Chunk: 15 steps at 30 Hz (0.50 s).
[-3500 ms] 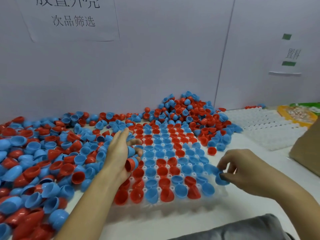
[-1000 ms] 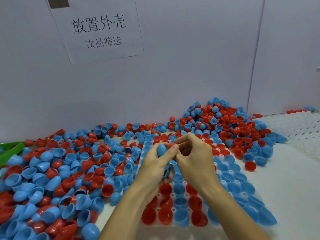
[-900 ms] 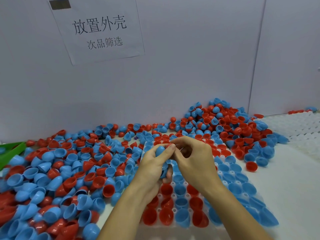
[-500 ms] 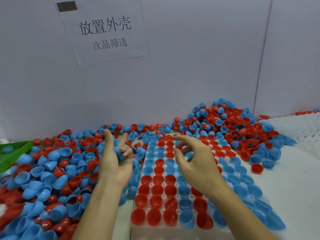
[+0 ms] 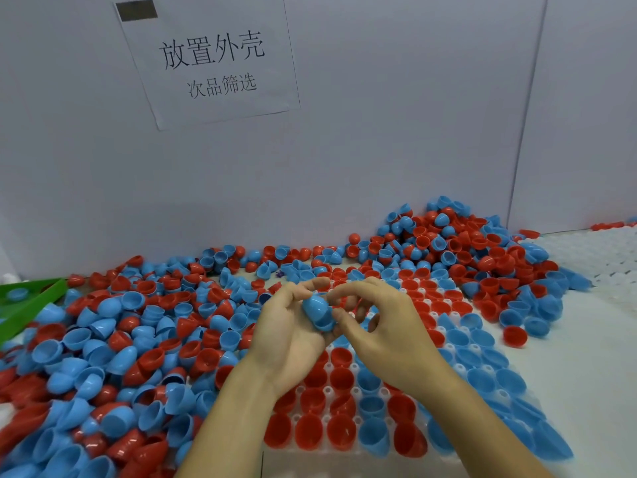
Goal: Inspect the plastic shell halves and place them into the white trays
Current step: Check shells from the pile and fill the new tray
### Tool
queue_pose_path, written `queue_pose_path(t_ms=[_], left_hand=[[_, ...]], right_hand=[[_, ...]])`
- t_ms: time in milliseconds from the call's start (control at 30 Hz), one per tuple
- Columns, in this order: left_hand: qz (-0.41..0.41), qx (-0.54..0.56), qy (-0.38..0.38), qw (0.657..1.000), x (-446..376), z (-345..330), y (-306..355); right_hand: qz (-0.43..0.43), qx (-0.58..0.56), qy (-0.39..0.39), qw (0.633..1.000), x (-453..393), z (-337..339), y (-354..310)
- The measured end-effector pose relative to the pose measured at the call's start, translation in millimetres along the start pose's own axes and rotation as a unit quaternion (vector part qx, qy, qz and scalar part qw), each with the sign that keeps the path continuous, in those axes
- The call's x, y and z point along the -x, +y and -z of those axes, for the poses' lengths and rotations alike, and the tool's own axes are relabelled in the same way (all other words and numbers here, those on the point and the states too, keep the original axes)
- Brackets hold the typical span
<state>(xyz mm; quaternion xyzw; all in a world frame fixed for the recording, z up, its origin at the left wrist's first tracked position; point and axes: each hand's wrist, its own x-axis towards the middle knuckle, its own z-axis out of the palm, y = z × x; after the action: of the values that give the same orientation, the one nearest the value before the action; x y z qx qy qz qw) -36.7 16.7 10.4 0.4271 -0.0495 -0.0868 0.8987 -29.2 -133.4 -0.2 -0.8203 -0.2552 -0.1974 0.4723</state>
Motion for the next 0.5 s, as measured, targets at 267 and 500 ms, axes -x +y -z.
queue_pose_path(t_ms=[267,500], left_hand=[[-0.049,-0.020,0.062,0.997,-8,-3,-9],[-0.074,0.001,0.024,0.997,-8,-6,-11]], right_hand=[[-0.035,0.029,0.046,0.998,0,-5,1],[-0.136,-0.065,0.044,0.988,-2,-5,-2]])
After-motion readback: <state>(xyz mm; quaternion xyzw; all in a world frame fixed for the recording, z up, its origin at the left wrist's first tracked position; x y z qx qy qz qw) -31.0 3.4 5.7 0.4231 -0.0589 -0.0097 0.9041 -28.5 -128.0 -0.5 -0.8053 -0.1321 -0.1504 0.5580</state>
